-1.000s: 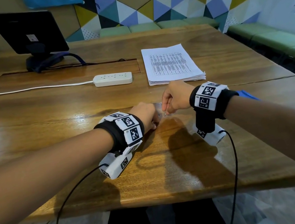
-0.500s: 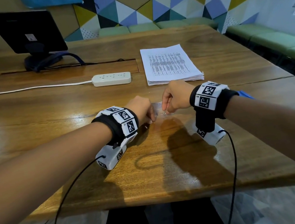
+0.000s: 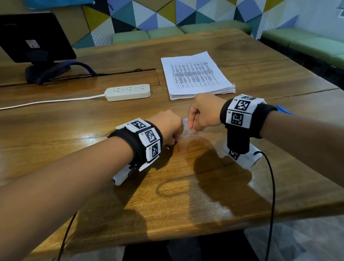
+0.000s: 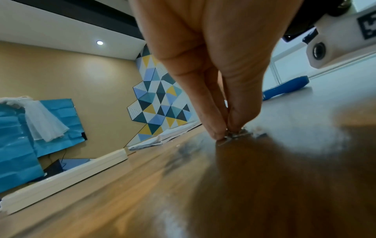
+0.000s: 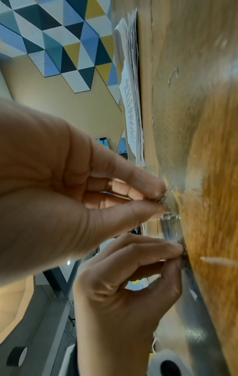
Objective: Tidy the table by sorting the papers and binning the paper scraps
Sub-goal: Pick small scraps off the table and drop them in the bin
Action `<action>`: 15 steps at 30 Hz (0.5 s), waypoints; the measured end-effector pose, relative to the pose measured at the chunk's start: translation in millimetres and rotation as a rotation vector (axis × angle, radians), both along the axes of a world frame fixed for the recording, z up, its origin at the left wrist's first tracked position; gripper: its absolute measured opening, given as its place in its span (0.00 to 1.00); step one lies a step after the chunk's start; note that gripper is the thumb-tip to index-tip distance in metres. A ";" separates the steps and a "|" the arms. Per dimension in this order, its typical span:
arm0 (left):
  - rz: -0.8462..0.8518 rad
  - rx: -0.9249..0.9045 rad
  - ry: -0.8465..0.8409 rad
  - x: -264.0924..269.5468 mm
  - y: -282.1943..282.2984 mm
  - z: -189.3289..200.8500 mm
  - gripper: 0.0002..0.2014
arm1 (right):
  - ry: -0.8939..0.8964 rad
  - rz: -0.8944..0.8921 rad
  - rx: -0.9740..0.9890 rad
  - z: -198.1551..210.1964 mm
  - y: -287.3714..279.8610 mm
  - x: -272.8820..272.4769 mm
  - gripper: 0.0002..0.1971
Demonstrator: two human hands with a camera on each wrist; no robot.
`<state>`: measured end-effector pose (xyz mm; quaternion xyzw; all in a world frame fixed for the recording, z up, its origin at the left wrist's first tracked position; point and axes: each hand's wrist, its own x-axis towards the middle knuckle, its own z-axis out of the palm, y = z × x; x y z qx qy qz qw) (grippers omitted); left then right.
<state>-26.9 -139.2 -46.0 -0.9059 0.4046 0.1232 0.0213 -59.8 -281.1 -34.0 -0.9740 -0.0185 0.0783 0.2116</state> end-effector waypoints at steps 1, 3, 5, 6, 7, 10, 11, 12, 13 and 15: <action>-0.012 -0.003 -0.007 0.7 -0.3 0.6 0.11 | 0.002 0.000 0.004 -0.1 -0.2 0.3 0.06; -0.014 -0.028 -0.008 3.9 -0.6 0.5 0.10 | 0.013 -0.005 0.020 -0.7 -1.0 1.9 0.06; 0.008 -0.059 0.013 7.6 -0.1 -0.2 0.09 | 0.027 -0.012 0.030 -1.1 -1.6 3.3 0.06; 0.018 -0.080 0.025 10.1 0.5 -0.8 0.09 | 0.028 -0.014 0.028 -1.2 -1.9 4.2 0.07; 0.027 -0.107 0.039 12.9 1.3 -1.0 0.08 | 0.029 -0.016 0.028 -1.6 -2.0 5.0 0.07; 0.062 -0.189 0.097 19.8 4.9 -0.2 0.05 | 0.038 -0.026 0.044 -1.6 -3.8 5.8 0.06; 0.082 -0.208 0.115 22.0 6.2 0.4 0.04 | 0.040 -0.025 0.050 -1.6 -4.9 5.9 0.06; 0.109 -0.232 0.134 24.0 7.7 1.1 0.03 | 0.038 -0.023 0.055 -1.4 -6.6 5.9 0.06; 0.142 -0.263 0.156 25.6 9.2 2.1 0.02 | 0.033 -0.025 0.063 -1.2 -8.5 5.5 0.06; 0.202 -0.333 0.196 27.6 12.0 3.5 0.02 | 0.014 -0.041 0.072 0.3 -13.2 2.8 0.06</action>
